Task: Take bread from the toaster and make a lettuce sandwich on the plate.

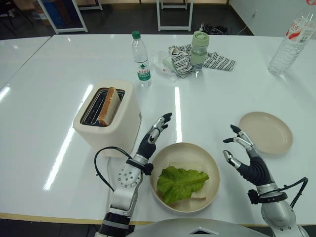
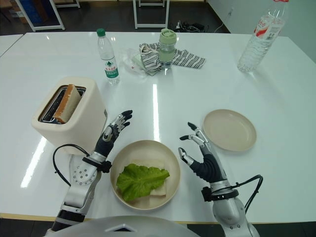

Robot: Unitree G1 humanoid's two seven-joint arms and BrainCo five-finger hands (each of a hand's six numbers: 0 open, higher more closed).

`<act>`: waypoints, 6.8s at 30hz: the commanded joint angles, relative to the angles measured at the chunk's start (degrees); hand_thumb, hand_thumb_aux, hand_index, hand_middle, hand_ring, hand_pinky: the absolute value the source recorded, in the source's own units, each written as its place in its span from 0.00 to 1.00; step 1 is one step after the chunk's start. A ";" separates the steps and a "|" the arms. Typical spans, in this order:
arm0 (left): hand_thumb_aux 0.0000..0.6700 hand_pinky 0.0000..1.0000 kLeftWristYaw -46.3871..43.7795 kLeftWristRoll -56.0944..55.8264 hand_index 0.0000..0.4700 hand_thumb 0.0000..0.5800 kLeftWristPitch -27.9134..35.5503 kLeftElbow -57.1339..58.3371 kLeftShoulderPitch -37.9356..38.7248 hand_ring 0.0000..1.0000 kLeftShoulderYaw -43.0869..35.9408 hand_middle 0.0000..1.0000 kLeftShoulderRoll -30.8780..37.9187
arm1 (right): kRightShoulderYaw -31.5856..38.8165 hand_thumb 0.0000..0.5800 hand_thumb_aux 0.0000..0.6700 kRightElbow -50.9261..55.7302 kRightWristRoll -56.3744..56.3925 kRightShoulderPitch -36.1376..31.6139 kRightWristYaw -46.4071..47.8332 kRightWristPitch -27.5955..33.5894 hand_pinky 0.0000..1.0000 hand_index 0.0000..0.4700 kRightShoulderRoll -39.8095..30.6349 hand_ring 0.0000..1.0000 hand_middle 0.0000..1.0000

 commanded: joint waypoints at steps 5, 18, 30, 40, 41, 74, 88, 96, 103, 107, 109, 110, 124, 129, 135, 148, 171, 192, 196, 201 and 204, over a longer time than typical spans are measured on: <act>0.00 0.00 0.07 0.61 0.00 0.00 0.81 0.58 -0.08 0.00 0.27 0.00 -0.03 | 4.57 0.79 0.54 2.32 -12.31 2.97 7.93 -5.32 0.00 0.54 -2.84 0.00 0.00; 0.00 0.00 0.22 0.72 0.00 0.00 1.01 0.32 0.47 0.00 -0.09 0.00 -0.10 | 8.51 0.80 0.56 13.02 -60.89 -10.49 -8.55 -3.31 0.00 0.56 -3.86 0.00 0.00; 0.00 0.00 0.34 0.94 0.00 0.00 1.17 0.35 0.70 0.00 -0.01 0.00 -0.01 | 10.79 0.84 0.60 11.23 -59.81 -9.89 -11.10 -3.63 0.00 0.60 -3.07 0.00 0.00; 0.00 0.00 1.06 3.11 0.00 0.00 0.16 1.05 0.75 0.00 -0.27 0.00 0.17 | 11.44 0.88 0.65 8.82 -56.86 -10.49 -12.33 -5.28 0.00 0.65 -1.40 0.00 0.00; 0.00 0.00 1.09 3.12 0.00 0.00 0.21 0.97 0.83 0.00 -0.28 0.00 0.16 | 11.62 0.88 0.65 8.79 -56.23 -10.28 -12.12 -5.51 0.00 0.65 -1.21 0.00 0.00; 0.00 0.00 0.85 2.90 0.00 0.00 0.93 1.04 0.52 0.00 -0.38 0.00 -0.02 | 14.57 0.92 0.71 20.15 -56.49 -9.13 -12.93 -6.09 0.00 0.71 -3.07 0.00 0.00; 0.00 0.00 0.85 2.91 0.00 0.00 1.02 1.00 0.67 0.00 -0.37 0.00 -0.02 | 12.00 1.00 1.00 14.99 -54.28 -9.10 -12.89 -5.23 0.00 1.00 -3.92 0.00 0.00; 0.00 0.00 0.92 3.07 0.00 0.00 1.05 1.20 0.96 0.00 -0.45 0.00 0.00 | 8.48 1.00 1.00 16.12 -52.26 -10.77 -12.60 -4.97 0.00 1.00 -4.66 0.00 0.00; 0.00 0.00 0.78 3.08 0.00 0.00 1.15 1.25 1.09 0.00 -0.45 0.00 0.19 | 6.87 1.00 1.00 17.16 -51.62 -11.95 -12.81 -4.70 0.00 1.00 -5.21 0.00 0.00; 0.00 0.00 0.77 3.11 0.00 0.00 1.24 1.08 1.27 0.00 -0.52 0.00 0.19 | 6.98 1.00 1.00 17.49 -51.71 -11.84 -12.77 -4.95 0.00 1.00 -5.25 0.00 0.00; 0.00 0.00 0.71 3.11 0.00 0.00 1.30 1.04 1.28 0.00 -0.54 0.00 0.22 | 7.67 1.00 1.00 17.44 -52.06 -11.51 -12.64 -5.07 0.00 1.00 -5.06 0.00 0.00; 0.00 0.00 0.70 3.12 0.00 0.00 1.33 1.06 1.27 0.00 -0.54 0.00 0.24 | 8.02 1.00 1.00 17.45 -52.20 -11.41 -12.53 -5.19 0.00 1.00 -5.03 0.00 0.00; 0.00 0.00 0.87 3.23 0.00 0.00 1.43 1.43 1.24 0.00 -0.51 0.00 0.18 | 9.24 1.00 1.00 15.83 -52.11 -9.79 -10.72 -6.99 0.00 1.00 -6.06 0.00 0.00; 0.00 0.00 0.79 3.23 0.00 0.00 1.48 1.47 1.21 0.00 -0.50 0.00 0.24 | 8.34 0.82 0.58 15.89 -52.60 -9.78 -11.33 -6.16 0.00 0.58 -5.96 0.00 0.00; 0.00 0.00 0.53 3.11 0.00 0.00 1.57 1.26 1.22 0.00 -0.41 0.00 0.53 | 4.15 0.00 0.00 14.19 -52.28 -8.36 -11.45 -5.63 0.00 0.00 -8.92 0.00 0.00; 0.00 0.00 2.64 8.06 0.00 0.00 -2.11 -10.47 1.68 0.00 1.20 0.00 2.58 | -11.37 0.00 0.00 7.46 -14.60 -7.68 -6.09 -6.62 0.00 0.00 -3.02 0.00 0.00; 0.00 0.00 9.67 49.56 0.00 0.00 14.04 -16.56 -1.05 0.00 25.26 0.00 18.50 | -14.27 0.00 0.00 9.91 -5.21 -8.76 2.13 -4.40 0.00 0.00 7.24 0.00 0.00; 1.00 0.00 17.55 50.20 1.00 1.00 16.54 -9.76 -0.11 0.00 20.81 0.00 19.32 | -17.05 0.00 0.00 10.90 -5.16 -8.16 4.89 -5.33 0.00 0.00 7.75 0.00 0.00; 1.00 0.00 24.75 50.98 1.00 1.00 11.70 -11.44 -0.92 0.00 19.96 0.00 19.28 | -16.91 0.00 0.00 11.48 -6.06 -8.17 4.58 -5.59 0.00 0.00 8.08 0.00 0.00; 1.00 1.00 34.24 52.67 1.00 1.00 6.09 -15.72 -1.56 1.00 19.78 1.00 18.37 | -16.85 0.00 0.00 12.28 -6.67 -8.03 4.36 -6.14 0.00 0.00 8.59 0.00 0.00; 1.00 1.00 39.41 53.09 1.00 1.00 2.24 -18.29 -2.00 1.00 20.75 1.00 18.88 | -16.87 0.00 0.00 12.39 -6.96 -8.08 4.32 -6.11 0.00 0.00 8.95 0.00 0.00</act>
